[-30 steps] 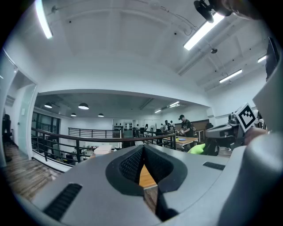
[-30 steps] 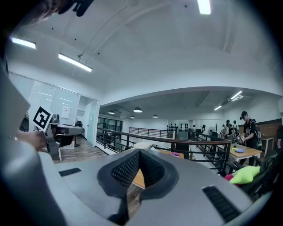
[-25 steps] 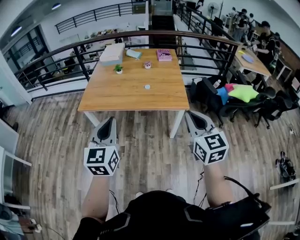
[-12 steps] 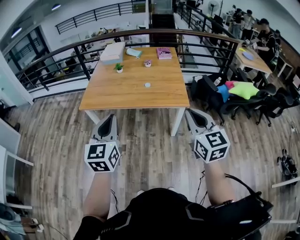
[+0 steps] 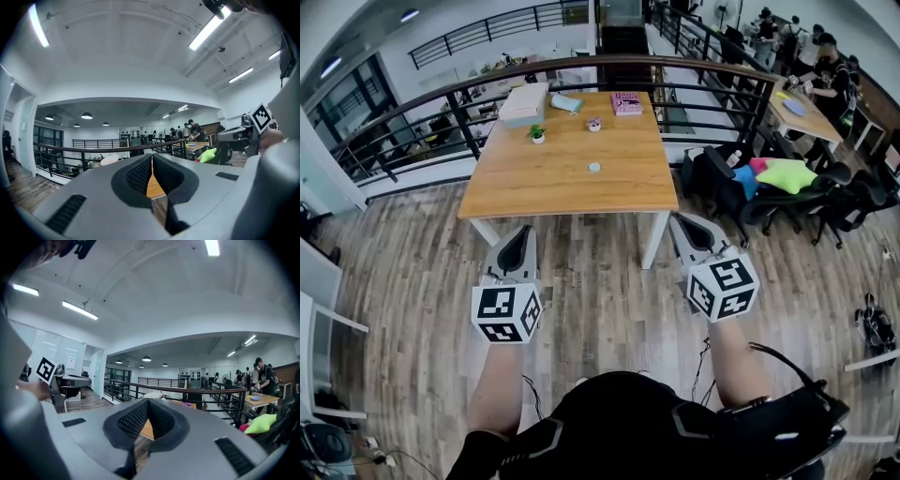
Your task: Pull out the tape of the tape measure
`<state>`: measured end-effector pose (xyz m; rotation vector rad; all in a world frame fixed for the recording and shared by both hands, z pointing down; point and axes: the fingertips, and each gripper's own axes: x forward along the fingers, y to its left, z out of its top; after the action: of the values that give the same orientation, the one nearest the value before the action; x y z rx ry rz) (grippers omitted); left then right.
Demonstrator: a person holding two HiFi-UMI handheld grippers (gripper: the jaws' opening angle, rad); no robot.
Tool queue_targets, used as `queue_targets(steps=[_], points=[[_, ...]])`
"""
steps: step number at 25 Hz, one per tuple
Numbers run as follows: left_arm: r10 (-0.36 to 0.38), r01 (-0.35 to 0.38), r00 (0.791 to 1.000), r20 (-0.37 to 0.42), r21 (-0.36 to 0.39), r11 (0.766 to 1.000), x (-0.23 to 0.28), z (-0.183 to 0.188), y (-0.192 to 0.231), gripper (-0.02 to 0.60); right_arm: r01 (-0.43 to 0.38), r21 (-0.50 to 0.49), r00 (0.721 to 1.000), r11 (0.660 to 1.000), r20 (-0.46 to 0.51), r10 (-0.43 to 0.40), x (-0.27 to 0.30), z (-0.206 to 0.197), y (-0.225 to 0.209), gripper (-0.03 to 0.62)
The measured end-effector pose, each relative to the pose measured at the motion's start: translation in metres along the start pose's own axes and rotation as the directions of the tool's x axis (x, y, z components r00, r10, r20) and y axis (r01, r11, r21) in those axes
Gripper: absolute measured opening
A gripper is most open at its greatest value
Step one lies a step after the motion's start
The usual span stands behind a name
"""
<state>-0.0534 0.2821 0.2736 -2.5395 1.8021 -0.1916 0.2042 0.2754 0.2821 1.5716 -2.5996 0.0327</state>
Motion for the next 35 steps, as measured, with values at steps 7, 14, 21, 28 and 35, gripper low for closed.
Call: queue_targets(steps=[7, 14, 21, 28, 35], points=[[-0.020, 0.020, 1.000, 0.013, -0.005, 1.000, -0.003, 0.001, -0.003, 0.032, 0.000, -0.006, 1.000, 1.000, 0.029, 0.000, -0.004, 0.005, -0.001, 0.048], [-0.050, 0.052, 0.998, 0.024, -0.052, 0.997, -0.008, 0.004, 0.004, 0.124, -0.010, 0.016, 1.000, 1.000, 0.028, 0.010, -0.004, 0.007, -0.001, 0.137], [-0.059, 0.061, 0.998, 0.026, -0.065, 0.996, -0.013, -0.001, 0.010, 0.230, 0.006, 0.046, 1.000, 0.999, 0.014, -0.007, -0.006, -0.002, -0.004, 0.266], [-0.082, 0.083, 0.996, 0.025, -0.073, 0.994, -0.014, -0.005, 0.022, 0.273, 0.009, 0.067, 1.000, 0.998, 0.008, -0.010, 0.000, -0.003, 0.002, 0.327], [-0.124, 0.126, 0.992, 0.037, -0.064, 0.990, -0.015, -0.009, 0.036, 0.307, 0.017, 0.061, 1.000, 0.998, -0.003, -0.017, 0.012, -0.004, 0.017, 0.336]])
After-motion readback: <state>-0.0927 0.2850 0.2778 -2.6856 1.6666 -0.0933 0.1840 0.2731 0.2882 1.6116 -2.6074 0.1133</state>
